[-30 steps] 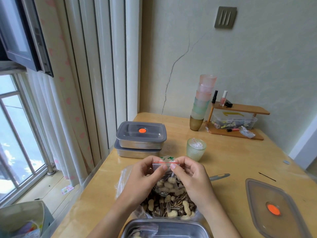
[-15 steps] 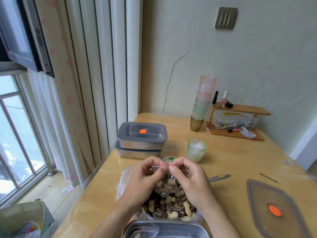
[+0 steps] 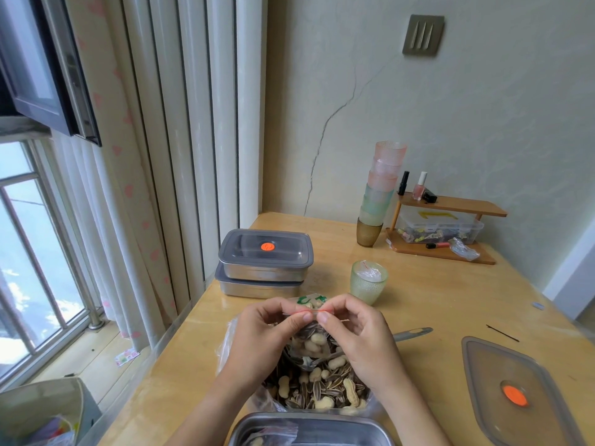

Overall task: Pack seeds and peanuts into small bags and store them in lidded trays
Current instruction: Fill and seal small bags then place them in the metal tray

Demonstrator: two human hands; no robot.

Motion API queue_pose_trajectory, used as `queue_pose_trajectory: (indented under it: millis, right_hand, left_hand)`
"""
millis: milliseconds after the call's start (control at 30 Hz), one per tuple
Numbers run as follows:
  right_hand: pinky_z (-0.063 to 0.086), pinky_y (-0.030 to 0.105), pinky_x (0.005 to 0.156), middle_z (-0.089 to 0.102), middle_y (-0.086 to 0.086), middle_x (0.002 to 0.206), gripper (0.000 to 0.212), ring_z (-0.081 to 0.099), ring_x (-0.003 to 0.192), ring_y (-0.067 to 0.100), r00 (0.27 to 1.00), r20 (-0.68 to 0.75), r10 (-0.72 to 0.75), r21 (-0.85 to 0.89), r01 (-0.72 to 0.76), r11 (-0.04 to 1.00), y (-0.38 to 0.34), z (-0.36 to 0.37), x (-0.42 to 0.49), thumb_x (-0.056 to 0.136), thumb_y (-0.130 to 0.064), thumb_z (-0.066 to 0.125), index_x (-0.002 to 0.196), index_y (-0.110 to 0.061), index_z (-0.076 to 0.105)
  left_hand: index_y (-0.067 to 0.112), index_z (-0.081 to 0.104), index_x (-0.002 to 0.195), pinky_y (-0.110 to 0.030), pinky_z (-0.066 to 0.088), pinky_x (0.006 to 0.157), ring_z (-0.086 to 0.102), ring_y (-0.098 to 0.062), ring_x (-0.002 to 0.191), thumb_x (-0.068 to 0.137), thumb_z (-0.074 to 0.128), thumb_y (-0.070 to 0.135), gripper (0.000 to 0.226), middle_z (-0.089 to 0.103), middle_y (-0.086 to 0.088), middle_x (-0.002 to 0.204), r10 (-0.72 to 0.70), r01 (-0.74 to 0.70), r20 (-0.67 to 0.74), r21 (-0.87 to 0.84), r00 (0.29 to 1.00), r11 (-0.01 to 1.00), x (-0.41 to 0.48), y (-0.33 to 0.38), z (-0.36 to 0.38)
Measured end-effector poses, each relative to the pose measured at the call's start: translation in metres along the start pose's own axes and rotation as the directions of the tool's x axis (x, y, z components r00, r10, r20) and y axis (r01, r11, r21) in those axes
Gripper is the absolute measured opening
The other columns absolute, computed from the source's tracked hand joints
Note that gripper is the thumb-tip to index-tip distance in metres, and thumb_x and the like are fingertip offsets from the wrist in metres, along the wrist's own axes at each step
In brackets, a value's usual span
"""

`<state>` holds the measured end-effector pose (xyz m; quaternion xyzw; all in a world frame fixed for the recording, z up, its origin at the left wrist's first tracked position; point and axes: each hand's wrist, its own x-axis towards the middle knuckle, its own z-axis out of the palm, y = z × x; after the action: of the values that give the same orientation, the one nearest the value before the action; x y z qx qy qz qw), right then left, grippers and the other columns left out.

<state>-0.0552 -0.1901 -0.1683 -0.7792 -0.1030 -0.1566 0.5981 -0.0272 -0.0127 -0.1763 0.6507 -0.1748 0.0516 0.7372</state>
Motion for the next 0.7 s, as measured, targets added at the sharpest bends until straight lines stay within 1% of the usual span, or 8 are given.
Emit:
queue_pose_trajectory:
  millis: [133, 200, 300, 400, 467, 600, 667, 700]
  right_hand:
    - [0.058, 0.046, 0.087, 0.077, 0.002, 0.093, 0.012, 0.072, 0.092, 0.021, 0.999, 0.011, 0.035, 0.007, -0.035, 0.999, -0.0021, -0.0002, 0.0002, 0.094, -0.016, 0.076, 0.091, -0.027, 0.074]
    - [0.058, 0.048, 0.085, 0.076, 0.002, 0.088, 0.011, 0.071, 0.088, 0.022, 1.0, -0.004, 0.029, -0.02, -0.029, 0.999, -0.0022, -0.0013, 0.0004, 0.094, -0.017, 0.076, 0.087, -0.025, 0.073]
    - [0.057, 0.044, 0.081, 0.075, 0.002, 0.084, 0.014, 0.071, 0.083, 0.02, 0.999, -0.034, 0.031, -0.037, -0.032, 0.999, -0.0008, -0.003, 0.0005, 0.094, -0.018, 0.076, 0.084, -0.025, 0.072]
    - [0.056, 0.04, 0.08, 0.075, 0.0, 0.082, 0.014, 0.07, 0.082, 0.017, 0.997, -0.06, 0.04, -0.05, -0.043, 0.998, 0.0024, -0.0045, 0.0012, 0.094, -0.018, 0.077, 0.084, -0.027, 0.072]
    - [0.056, 0.037, 0.08, 0.075, 0.0, 0.082, 0.014, 0.071, 0.081, 0.016, 0.996, -0.072, 0.048, -0.046, -0.052, 0.998, 0.0033, -0.0042, 0.0015, 0.093, -0.019, 0.077, 0.084, -0.029, 0.073]
    - [0.057, 0.036, 0.081, 0.076, 0.001, 0.084, 0.012, 0.071, 0.083, 0.018, 0.996, -0.054, 0.064, -0.008, -0.064, 0.998, 0.0002, -0.0042, 0.0011, 0.092, -0.02, 0.078, 0.085, -0.029, 0.075]
    - [0.057, 0.032, 0.081, 0.075, 0.001, 0.086, 0.012, 0.071, 0.084, 0.017, 0.997, -0.051, 0.061, 0.012, -0.06, 0.998, -0.0006, -0.0034, 0.0016, 0.093, -0.019, 0.077, 0.086, -0.029, 0.074]
    - [0.056, 0.031, 0.081, 0.076, 0.0, 0.086, 0.013, 0.072, 0.084, 0.016, 0.996, -0.069, 0.061, 0.028, -0.059, 0.998, 0.0001, -0.0031, 0.0019, 0.094, -0.018, 0.076, 0.087, -0.029, 0.073]
  left_hand:
    - [-0.003, 0.078, 0.091, -0.04, 0.06, 0.092, 0.076, -0.032, 0.097, 0.082, 0.078, 0.014, 0.019, 0.079, -0.015, 0.097, -0.006, 0.008, 0.04, -0.051, 0.999, 0.999, 0.0005, 0.0012, -0.0011]
    - [-0.002, 0.079, 0.093, -0.036, 0.06, 0.089, 0.076, -0.03, 0.097, 0.085, 0.077, 0.012, 0.016, 0.08, -0.013, 0.098, -0.002, 0.004, 0.06, -0.034, 0.998, 0.999, -0.0011, 0.0033, -0.0009]
    - [0.002, 0.08, 0.098, -0.028, 0.059, 0.086, 0.076, -0.023, 0.098, 0.089, 0.075, 0.01, 0.014, 0.08, -0.008, 0.099, -0.012, 0.013, 0.069, -0.009, 0.998, 1.0, -0.0025, 0.0053, -0.0011]
    - [0.008, 0.082, 0.096, -0.039, 0.059, 0.092, 0.076, -0.023, 0.098, 0.09, 0.075, 0.014, 0.012, 0.08, -0.006, 0.098, -0.035, 0.034, 0.037, 0.031, 0.999, 0.999, -0.0006, 0.0035, -0.0033]
    - [0.008, 0.083, 0.095, -0.046, 0.058, 0.096, 0.076, -0.024, 0.099, 0.089, 0.076, 0.014, 0.011, 0.08, -0.006, 0.099, -0.031, 0.029, 0.022, 0.056, 0.999, 0.998, 0.0007, 0.0007, -0.0048]
    - [0.007, 0.082, 0.094, -0.054, 0.056, 0.096, 0.076, -0.026, 0.098, 0.088, 0.075, 0.018, 0.014, 0.08, -0.007, 0.098, -0.025, 0.026, -0.003, 0.037, 1.0, 0.999, -0.0014, 0.0032, -0.0031]
    - [0.01, 0.08, 0.101, -0.054, 0.056, 0.096, 0.075, -0.026, 0.098, 0.09, 0.073, 0.019, 0.016, 0.08, -0.006, 0.1, -0.024, 0.023, 0.025, 0.039, 0.999, 0.999, -0.0031, 0.0066, -0.0025]
    - [0.012, 0.077, 0.11, -0.053, 0.056, 0.096, 0.074, -0.025, 0.099, 0.091, 0.073, 0.019, 0.021, 0.079, -0.006, 0.101, -0.022, 0.019, 0.066, 0.045, 0.998, 0.999, -0.0037, 0.0074, -0.0023]
